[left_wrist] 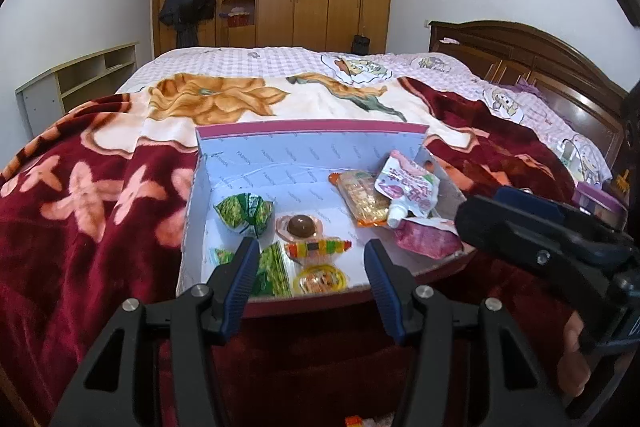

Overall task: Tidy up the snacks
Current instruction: 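Withdraw both open tools toward the rainbow-striped candy pack, then close the right tool on the rainbow-striped candy pack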

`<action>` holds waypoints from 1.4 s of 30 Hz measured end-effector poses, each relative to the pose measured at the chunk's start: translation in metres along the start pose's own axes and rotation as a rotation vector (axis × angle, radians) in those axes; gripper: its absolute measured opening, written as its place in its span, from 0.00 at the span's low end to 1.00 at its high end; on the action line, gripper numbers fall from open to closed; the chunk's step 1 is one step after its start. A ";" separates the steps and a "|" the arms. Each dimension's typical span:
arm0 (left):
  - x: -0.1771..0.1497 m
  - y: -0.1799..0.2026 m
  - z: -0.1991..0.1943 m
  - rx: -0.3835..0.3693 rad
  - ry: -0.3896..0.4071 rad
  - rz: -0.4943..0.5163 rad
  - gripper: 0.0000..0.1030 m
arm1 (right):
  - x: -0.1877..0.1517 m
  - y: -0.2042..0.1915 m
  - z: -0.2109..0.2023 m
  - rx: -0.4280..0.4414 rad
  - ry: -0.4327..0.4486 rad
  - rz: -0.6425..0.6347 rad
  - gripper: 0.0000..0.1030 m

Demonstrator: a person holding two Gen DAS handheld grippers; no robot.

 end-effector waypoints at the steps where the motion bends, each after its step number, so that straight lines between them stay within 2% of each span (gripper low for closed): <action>1: -0.003 0.000 -0.005 -0.004 0.002 -0.005 0.56 | -0.002 -0.001 -0.003 0.002 0.002 0.000 0.93; 18: -0.054 -0.005 -0.042 -0.040 -0.041 -0.058 0.56 | -0.055 -0.010 -0.034 0.027 -0.029 0.061 0.93; 30: -0.096 -0.010 -0.045 -0.059 -0.097 -0.094 0.56 | -0.107 -0.009 -0.029 0.043 -0.123 0.106 0.93; 32: -0.100 -0.010 -0.043 -0.057 -0.104 -0.096 0.56 | -0.113 -0.008 -0.026 0.048 -0.139 0.116 0.91; 34: -0.106 -0.010 -0.040 -0.057 -0.115 -0.094 0.56 | -0.119 -0.009 -0.023 0.055 -0.158 0.124 0.84; 42: -0.122 0.001 -0.034 -0.074 -0.126 -0.052 0.55 | -0.136 -0.010 -0.012 0.064 -0.202 0.125 0.72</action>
Point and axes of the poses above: each gripper's, at about its wrist camera, not at the fingertips, and z roughly the way its jaws point, y to its right, x to its top, the point moved 4 cm from there along z, roughly the way its jaws point, and after that the axes turned 4 degrees about x, right-handed, at the moved point
